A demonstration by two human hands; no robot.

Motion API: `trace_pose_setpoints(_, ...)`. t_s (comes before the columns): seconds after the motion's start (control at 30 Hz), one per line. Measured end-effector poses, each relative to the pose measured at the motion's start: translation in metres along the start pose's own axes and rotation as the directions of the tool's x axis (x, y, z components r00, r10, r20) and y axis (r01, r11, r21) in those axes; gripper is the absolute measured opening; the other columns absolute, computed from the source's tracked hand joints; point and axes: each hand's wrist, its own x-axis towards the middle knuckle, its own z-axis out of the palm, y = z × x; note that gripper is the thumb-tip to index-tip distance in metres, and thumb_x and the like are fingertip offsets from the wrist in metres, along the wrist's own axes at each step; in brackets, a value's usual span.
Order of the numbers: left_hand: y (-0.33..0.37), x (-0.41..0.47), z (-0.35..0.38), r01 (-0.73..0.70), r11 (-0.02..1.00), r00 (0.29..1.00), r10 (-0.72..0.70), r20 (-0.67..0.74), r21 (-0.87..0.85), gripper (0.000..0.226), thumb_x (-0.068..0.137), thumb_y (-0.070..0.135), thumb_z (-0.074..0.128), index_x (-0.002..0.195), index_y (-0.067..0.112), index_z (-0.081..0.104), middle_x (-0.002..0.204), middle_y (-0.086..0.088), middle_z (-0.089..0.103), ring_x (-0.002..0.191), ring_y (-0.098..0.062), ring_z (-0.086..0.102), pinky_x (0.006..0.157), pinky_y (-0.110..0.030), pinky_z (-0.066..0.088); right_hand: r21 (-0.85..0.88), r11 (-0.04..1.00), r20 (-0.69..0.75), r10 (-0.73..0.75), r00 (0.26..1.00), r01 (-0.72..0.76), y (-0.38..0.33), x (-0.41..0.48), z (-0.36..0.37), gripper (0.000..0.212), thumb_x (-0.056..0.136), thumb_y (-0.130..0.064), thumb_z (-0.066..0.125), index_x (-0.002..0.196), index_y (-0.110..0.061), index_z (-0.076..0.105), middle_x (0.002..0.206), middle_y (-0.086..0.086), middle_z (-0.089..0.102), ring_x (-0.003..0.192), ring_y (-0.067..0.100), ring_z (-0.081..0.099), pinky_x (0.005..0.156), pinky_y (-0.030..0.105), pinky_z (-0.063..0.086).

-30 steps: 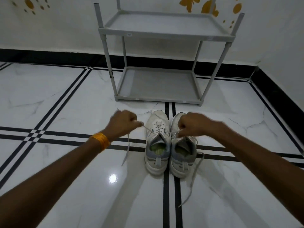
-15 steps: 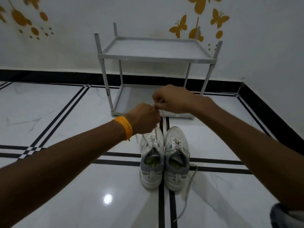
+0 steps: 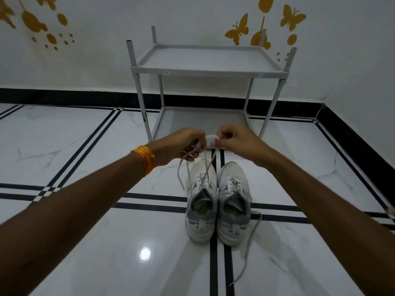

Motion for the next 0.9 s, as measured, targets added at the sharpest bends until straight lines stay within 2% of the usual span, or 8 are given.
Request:
trace_pose_setpoints(0.17,-0.012,-0.001,0.0,-0.07,0.997,0.997,0.07,0.03,0.009,0.019,0.08,0.003,0.066,0.091,0.012,0.052,0.083,-0.003,0.056,0.079,-0.018,0.055,0.083,-0.037,0.05,0.474,0.875,0.026,0.094,0.995,-0.095,-0.039,-0.004,-0.017,0.026,0.094,-0.022,0.056,0.068,-0.017,0.052,0.057,-0.004,0.047,0.049,0.012,0.043,0.044,0.021,0.033)
trace_pose_setpoints(0.33,-0.015,0.009,0.034,-0.205,0.925,0.902,0.306,-0.305,0.321,0.034,0.069,-0.007,0.069,0.081,0.012,0.044,0.068,0.002,0.045,0.061,-0.013,0.043,0.055,-0.025,0.04,0.627,0.777,0.112,-0.031,0.993,-0.046,-0.085,0.01,-0.014,0.019,0.098,-0.021,0.053,0.091,-0.007,0.063,0.073,0.004,0.062,0.06,0.012,0.062,0.051,0.019,0.051)
trace_pose_setpoints(0.47,-0.031,0.01,0.032,-0.218,0.723,0.688,0.59,-0.422,0.656,0.03,0.077,-0.008,0.057,0.092,0.012,0.039,0.062,0.003,0.045,0.053,-0.019,0.048,0.047,-0.028,0.034,0.873,0.47,0.011,0.251,0.968,-0.132,-0.064,0.032,-0.006,0.016,0.098,-0.009,0.052,0.103,0.005,0.059,0.082,0.014,0.065,0.072,0.021,0.071,0.065,0.026,0.062)
trace_pose_setpoints(0.67,-0.038,-0.004,0.031,-0.321,0.514,0.648,0.732,-0.211,0.795,0.019,0.091,0.024,0.065,0.09,0.014,0.049,0.073,-0.003,0.062,0.06,-0.019,0.056,0.054,-0.033,0.049,0.936,0.19,0.142,0.566,0.812,-0.296,0.006,0.034,0.019,0.009,0.096,0.004,0.049,0.095,0.007,0.057,0.104,0.025,0.06,0.083,0.03,0.068,0.05,0.023,0.058)
trace_pose_setpoints(0.73,-0.033,-0.001,0.03,-0.323,0.664,0.794,0.578,-0.189,0.675,0.016,0.088,0.02,0.065,0.08,0.016,0.052,0.069,-0.001,0.06,0.06,-0.016,0.053,0.053,-0.033,0.044,0.92,0.161,0.202,0.588,0.784,-0.358,0.017,0.03,0.029,0.009,0.097,0.004,0.046,0.096,0.007,0.055,0.095,0.023,0.057,0.079,0.03,0.065,0.051,0.026,0.06)
trace_pose_setpoints(0.8,-0.02,0.003,0.024,-0.067,0.979,0.991,0.087,-0.099,0.194,0.013,0.087,0.015,0.062,0.075,0.013,0.057,0.06,0.002,0.049,0.05,-0.011,0.041,0.045,-0.024,0.034,0.871,0.224,0.243,0.575,0.781,-0.437,0.022,0.025,0.036,0.01,0.096,0.002,0.049,0.105,0.006,0.053,0.102,0.025,0.056,0.085,0.032,0.065,0.061,0.03,0.062)
trace_pose_setpoints(0.83,-0.013,0.003,0.02,0.161,0.983,0.987,-0.158,0.039,-0.094,0.016,0.087,0.014,0.058,0.071,0.013,0.057,0.054,0.004,0.042,0.045,-0.008,0.034,0.04,-0.019,0.03,0.837,0.296,0.226,0.58,0.783,-0.461,0.022,0.022,0.038,0.016,0.094,-0.002,0.055,0.109,0.005,0.053,0.107,0.024,0.056,0.087,0.032,0.065,0.065,0.031,0.061)
trace_pose_setpoints(0.9,-0.007,0.004,0.013,0.353,0.838,0.935,-0.306,0.179,-0.415,0.024,0.086,0.015,0.053,0.061,0.015,0.053,0.045,0.007,0.032,0.038,-0.007,0.025,0.033,-0.016,0.023,0.758,0.513,0.043,0.577,0.815,-0.403,0.02,0.014,0.039,0.02,0.089,-0.013,0.065,0.102,0.0,0.058,0.099,0.017,0.059,0.079,0.025,0.064,0.065,0.03,0.056)
